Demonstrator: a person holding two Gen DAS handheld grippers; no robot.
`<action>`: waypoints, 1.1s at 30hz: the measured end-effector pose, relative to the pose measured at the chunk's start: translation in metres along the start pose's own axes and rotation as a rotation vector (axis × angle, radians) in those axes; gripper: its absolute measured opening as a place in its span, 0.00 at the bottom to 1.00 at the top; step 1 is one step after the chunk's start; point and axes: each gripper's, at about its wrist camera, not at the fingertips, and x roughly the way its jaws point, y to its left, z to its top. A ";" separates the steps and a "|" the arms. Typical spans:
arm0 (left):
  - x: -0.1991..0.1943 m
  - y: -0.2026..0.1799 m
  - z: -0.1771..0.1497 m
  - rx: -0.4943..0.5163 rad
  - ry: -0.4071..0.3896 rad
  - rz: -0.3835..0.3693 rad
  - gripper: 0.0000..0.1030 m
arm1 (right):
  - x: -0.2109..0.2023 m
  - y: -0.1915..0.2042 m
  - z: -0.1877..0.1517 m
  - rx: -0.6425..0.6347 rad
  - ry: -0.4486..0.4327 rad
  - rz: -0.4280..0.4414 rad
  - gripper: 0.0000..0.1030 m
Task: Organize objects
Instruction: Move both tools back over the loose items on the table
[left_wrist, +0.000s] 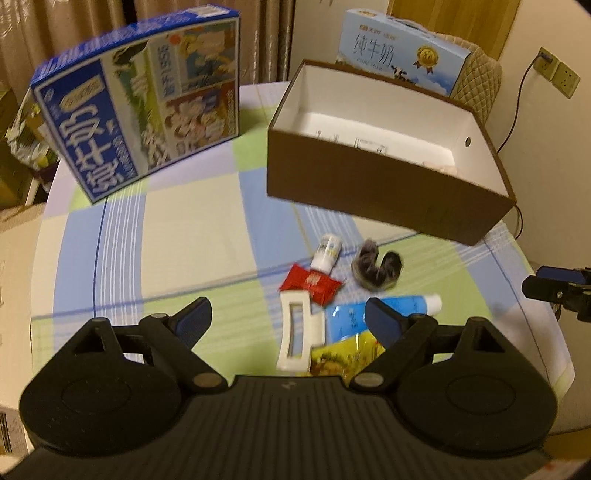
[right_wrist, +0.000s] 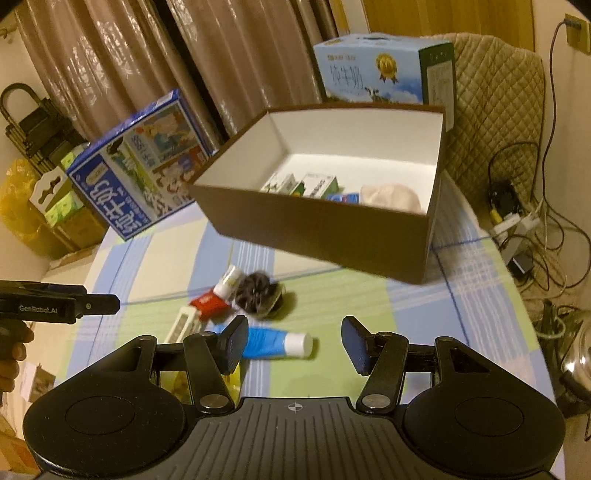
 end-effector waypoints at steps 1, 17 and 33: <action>0.000 0.002 -0.004 -0.005 0.005 0.003 0.85 | 0.001 0.001 -0.004 0.002 0.006 0.005 0.52; 0.016 0.011 -0.040 -0.048 0.084 0.019 0.85 | 0.029 0.009 -0.035 -0.004 0.100 0.021 0.52; 0.047 0.010 -0.047 -0.031 0.116 0.009 0.84 | 0.058 0.004 -0.033 -0.058 0.119 0.012 0.52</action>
